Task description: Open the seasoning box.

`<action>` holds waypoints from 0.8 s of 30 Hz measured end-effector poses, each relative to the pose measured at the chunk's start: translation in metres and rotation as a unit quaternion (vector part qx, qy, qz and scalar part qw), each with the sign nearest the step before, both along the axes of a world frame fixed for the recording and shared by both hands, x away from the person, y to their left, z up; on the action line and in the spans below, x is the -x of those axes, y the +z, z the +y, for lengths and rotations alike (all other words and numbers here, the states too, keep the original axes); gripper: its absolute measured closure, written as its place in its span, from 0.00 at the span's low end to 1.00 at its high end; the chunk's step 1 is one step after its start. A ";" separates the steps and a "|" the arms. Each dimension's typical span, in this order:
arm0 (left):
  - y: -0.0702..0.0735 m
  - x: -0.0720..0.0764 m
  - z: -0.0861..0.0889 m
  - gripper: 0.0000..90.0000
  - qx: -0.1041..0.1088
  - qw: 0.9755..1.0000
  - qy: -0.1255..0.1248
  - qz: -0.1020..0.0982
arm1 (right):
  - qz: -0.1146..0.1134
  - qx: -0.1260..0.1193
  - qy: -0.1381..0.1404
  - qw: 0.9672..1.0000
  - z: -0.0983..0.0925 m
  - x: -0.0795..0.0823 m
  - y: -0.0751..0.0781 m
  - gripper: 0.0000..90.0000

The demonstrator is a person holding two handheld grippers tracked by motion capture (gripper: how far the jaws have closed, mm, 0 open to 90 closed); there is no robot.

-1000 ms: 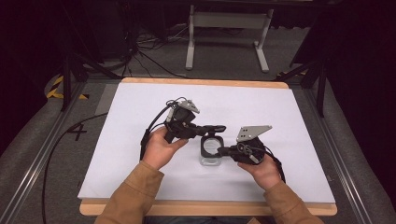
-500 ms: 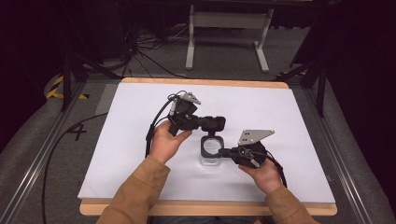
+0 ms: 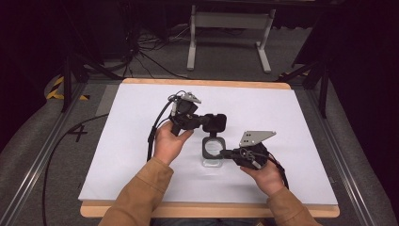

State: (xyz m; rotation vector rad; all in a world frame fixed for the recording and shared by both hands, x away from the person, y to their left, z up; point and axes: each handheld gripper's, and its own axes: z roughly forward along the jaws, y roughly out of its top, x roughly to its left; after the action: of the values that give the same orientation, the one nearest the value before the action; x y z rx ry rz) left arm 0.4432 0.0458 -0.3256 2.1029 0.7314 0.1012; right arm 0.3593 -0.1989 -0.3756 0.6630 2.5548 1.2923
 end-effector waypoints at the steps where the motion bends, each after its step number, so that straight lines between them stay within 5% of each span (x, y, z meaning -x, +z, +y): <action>1: 0.001 0.001 0.001 0.99 0.006 1.000 0.000 0.002 | 0.000 0.001 0.001 1.000 0.000 0.000 0.000 1.00; 9: 0.017 0.014 0.015 0.92 0.010 0.999 -0.032 -0.008 | 0.002 -0.012 0.004 1.000 -0.003 0.000 0.008 1.00; 17: 0.031 0.039 0.042 0.79 0.005 0.999 -0.043 -0.019 | -0.021 -0.044 -0.017 0.999 -0.036 -0.008 0.042 1.00; 24: 0.028 0.051 0.070 0.70 -0.014 0.999 -0.025 -0.025 | -0.033 -0.041 -0.041 0.998 -0.055 -0.020 0.053 0.95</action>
State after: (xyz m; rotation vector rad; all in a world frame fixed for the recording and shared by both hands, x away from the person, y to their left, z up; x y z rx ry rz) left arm 0.3920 0.1156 -0.2978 2.1354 0.6512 0.1377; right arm 0.3794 -0.2543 -0.3227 0.7212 2.4075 1.3756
